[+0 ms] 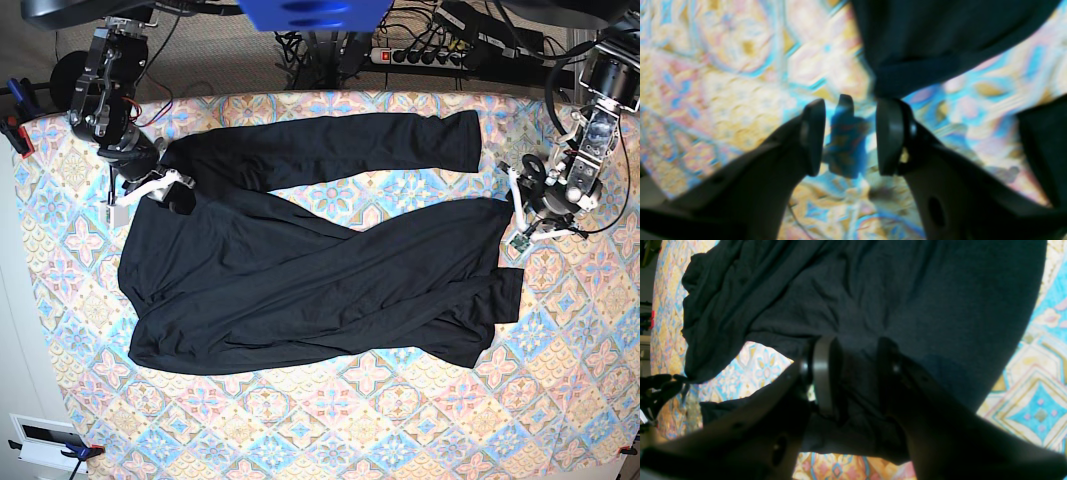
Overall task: Layout the t-shirt on the table in an organized manner, then fold the t-shirt properly
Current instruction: 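Drag the hem with the left gripper outward, flattening the shirt body, then release the hem and move the left gripper to the shirt's side edge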
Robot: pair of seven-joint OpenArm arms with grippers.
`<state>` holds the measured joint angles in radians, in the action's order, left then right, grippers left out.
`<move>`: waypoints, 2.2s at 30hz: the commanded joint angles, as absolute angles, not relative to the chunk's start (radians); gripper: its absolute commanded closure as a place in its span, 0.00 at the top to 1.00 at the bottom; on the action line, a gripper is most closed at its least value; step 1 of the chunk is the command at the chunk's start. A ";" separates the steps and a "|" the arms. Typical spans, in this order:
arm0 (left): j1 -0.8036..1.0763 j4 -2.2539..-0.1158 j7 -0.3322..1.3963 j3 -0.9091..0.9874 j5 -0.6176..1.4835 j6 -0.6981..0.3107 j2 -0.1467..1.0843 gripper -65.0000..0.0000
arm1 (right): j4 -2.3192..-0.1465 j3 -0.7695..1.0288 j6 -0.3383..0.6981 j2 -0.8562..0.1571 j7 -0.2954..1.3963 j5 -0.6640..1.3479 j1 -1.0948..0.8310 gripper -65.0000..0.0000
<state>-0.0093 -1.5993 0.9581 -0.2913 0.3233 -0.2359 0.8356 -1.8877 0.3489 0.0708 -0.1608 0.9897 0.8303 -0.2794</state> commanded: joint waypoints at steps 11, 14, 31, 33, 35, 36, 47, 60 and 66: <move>-0.022 -1.616 0.951 0.265 0.542 -0.231 0.668 0.43 | -1.903 0.354 0.077 -0.171 0.974 0.846 -0.272 0.30; -0.022 -1.616 0.952 0.352 0.613 -0.231 0.596 0.43 | -1.903 0.354 0.077 -0.171 0.974 0.846 -0.272 0.30; -0.025 -1.616 0.944 0.582 0.716 -0.229 0.348 0.43 | -1.883 0.354 0.077 -0.171 0.974 0.846 -0.272 0.30; -0.028 -1.616 0.944 0.582 0.716 -0.229 0.340 0.44 | -1.883 0.354 0.077 -0.171 0.974 0.846 -0.272 0.30; -0.030 -1.616 0.944 0.582 0.716 -0.226 0.338 0.44 | -1.883 0.354 0.077 -0.171 0.974 0.846 -0.272 0.30; -0.030 -1.616 0.943 0.582 0.716 -0.225 0.337 0.44 | -1.883 0.354 0.077 -0.171 0.974 0.846 -0.272 0.30; -0.127 -1.618 0.937 0.584 0.714 -0.222 0.300 0.44 | -1.882 0.354 0.077 -0.171 0.974 0.846 -0.272 0.30; -0.120 -1.784 0.773 0.578 0.704 -0.222 0.209 0.44 | -1.882 0.354 0.077 -0.171 0.974 0.846 -0.272 0.30; -0.084 -1.784 0.768 0.469 0.605 -0.222 0.194 0.44 | -1.880 0.355 0.077 -0.171 0.972 0.846 -0.199 0.29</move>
